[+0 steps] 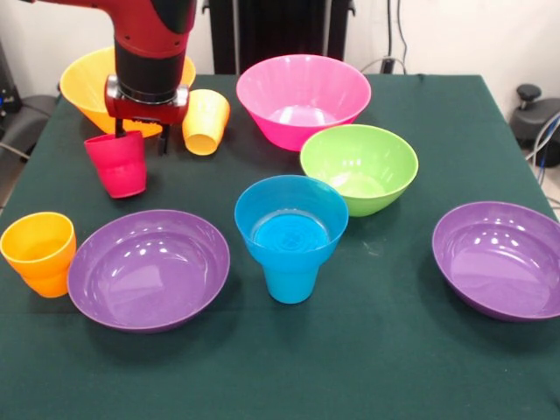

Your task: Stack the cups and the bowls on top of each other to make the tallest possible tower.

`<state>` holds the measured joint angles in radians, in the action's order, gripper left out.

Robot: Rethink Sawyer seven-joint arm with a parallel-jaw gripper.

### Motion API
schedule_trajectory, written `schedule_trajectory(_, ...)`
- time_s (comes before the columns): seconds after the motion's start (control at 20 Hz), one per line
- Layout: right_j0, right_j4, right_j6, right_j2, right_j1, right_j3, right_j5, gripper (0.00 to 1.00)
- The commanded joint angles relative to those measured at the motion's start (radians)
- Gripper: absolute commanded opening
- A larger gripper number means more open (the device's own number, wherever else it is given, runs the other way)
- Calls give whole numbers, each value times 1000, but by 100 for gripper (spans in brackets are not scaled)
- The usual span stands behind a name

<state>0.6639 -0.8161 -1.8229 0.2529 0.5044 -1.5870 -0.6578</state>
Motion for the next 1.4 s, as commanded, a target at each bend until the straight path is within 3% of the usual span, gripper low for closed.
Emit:
schedule_trajectory(0.05,-34,-64,50,19,-13,-13,80,100)
schedule_trajectory(0.7,-16,-38,96,44,-19,3,52,100)
schedule_trajectory(0.75,-18,-36,97,44,-19,4,45,0)
schedule_trajectory(1.1,-29,-25,100,42,-19,11,12,0)
schedule_trajectory(1.4,-49,32,124,61,-3,39,-91,0)
